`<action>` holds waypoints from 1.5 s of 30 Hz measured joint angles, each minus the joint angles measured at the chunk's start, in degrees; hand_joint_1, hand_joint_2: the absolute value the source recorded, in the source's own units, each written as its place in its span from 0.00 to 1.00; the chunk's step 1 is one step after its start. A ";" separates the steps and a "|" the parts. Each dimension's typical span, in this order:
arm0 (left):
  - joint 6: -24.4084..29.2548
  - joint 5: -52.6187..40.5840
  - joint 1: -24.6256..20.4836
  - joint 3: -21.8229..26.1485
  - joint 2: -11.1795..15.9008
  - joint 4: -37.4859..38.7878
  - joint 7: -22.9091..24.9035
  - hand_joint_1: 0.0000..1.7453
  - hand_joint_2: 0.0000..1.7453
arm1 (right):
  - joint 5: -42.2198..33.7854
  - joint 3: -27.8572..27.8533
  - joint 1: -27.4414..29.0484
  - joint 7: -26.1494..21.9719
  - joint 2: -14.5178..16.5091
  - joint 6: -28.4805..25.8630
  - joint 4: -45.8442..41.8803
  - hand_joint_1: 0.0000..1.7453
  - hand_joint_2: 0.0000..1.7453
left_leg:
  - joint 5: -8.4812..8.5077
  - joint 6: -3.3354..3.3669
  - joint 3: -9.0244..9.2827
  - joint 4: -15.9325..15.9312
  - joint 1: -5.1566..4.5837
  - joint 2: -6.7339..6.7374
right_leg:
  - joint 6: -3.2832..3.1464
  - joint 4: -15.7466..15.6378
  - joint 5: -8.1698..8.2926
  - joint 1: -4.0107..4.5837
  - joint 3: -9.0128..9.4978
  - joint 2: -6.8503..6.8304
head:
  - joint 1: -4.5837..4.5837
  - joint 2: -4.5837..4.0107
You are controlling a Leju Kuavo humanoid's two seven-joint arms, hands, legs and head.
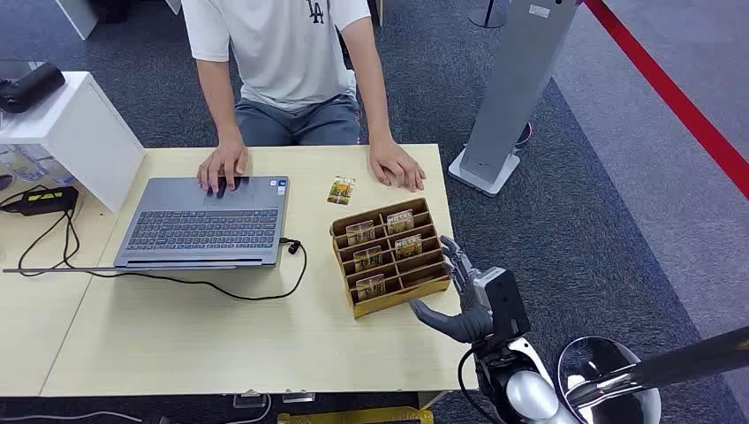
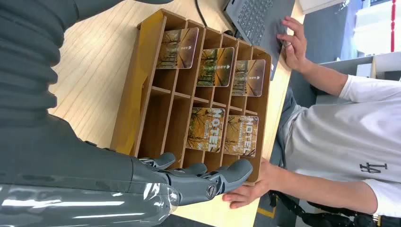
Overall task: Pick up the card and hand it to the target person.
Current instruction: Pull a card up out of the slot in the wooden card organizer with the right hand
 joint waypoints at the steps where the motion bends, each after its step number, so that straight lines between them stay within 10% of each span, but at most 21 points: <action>1: 0.00 0.00 0.00 0.00 -0.01 0.00 -0.01 0.00 0.00 | -0.01 0.00 -0.03 0.00 0.00 0.02 -0.01 0.00 1.00 | -0.01 0.00 -0.04 0.03 0.00 -0.01 | 0.01 0.03 -0.01 0.00 -0.03 -0.01 | 0.00 0.00; 3: 0.00 -0.01 0.01 -0.02 -0.02 0.00 -0.05 0.00 0.00 | 0.87 0.13 -0.20 0.16 -0.04 -0.45 0.02 0.00 1.00 | -0.02 0.00 -0.05 0.04 0.00 -0.02 | 0.02 0.04 -0.02 0.00 -0.05 -0.02 | 0.00 0.00; 7: 0.14 0.06 0.00 -0.02 -0.03 0.00 -0.02 0.00 0.00 | 12.89 2.48 -1.50 3.38 -0.02 -4.03 -0.98 0.82 1.00 | -0.03 -0.01 -0.06 0.06 0.00 0.02 | 0.02 0.06 -0.02 0.00 -0.07 0.02 | 0.00 0.00; 10: 0.03 0.00 -0.01 -0.12 -0.02 -0.02 -0.08 0.00 0.00 | 26.21 5.11 -2.89 8.36 0.79 -5.76 -2.29 0.87 1.00 | -0.03 -0.01 -0.07 0.07 -0.01 0.11 | 0.00 0.09 0.00 -0.01 -0.11 0.11 | 0.00 0.00; 16: -0.59 -0.69 -0.06 -0.84 -0.13 -0.04 -0.89 0.00 0.00 | 56.28 10.94 -6.02 18.62 4.05 -4.08 -0.53 0.79 1.00 | -0.03 -0.04 -0.04 0.04 0.01 0.18 | -0.02 0.09 0.01 0.00 -0.11 0.18 | 0.00 0.00; 23: -1.17 -1.32 -0.09 -1.50 0.08 0.00 -1.13 0.00 0.00 | 69.02 16.47 -10.27 22.34 7.60 0.21 9.59 0.80 1.00 | -0.01 -0.02 0.02 -0.02 0.03 0.20 | 0.00 0.02 0.04 0.03 -0.02 0.20 | 0.00 0.00; 26: -1.05 -1.26 -0.10 -1.50 0.19 0.02 -0.75 0.00 0.00 | 71.63 18.02 -11.58 22.64 8.87 1.56 14.17 0.77 1.00 | 0.01 -0.02 0.08 -0.09 0.04 0.24 | -0.01 -0.05 0.08 0.03 0.04 0.24 | 0.00 0.00; 33: -0.88 -1.17 -0.06 -1.49 0.05 -0.02 -0.50 0.00 0.00 | 71.96 19.34 -13.15 21.96 10.83 2.37 21.46 0.36 1.00 | -0.01 -0.02 0.03 -0.05 0.05 0.12 | 0.00 -0.02 0.03 0.04 0.05 0.11 | 0.00 0.00; 45: -0.70 -1.37 -0.05 -1.82 -0.27 -0.01 -0.37 0.00 0.00 | 71.09 19.33 -14.02 22.01 11.75 0.91 25.32 0.39 1.00 | 0.00 0.00 -0.01 -0.02 0.02 0.05 | 0.01 0.00 0.00 0.01 0.02 0.04 | 0.00 0.00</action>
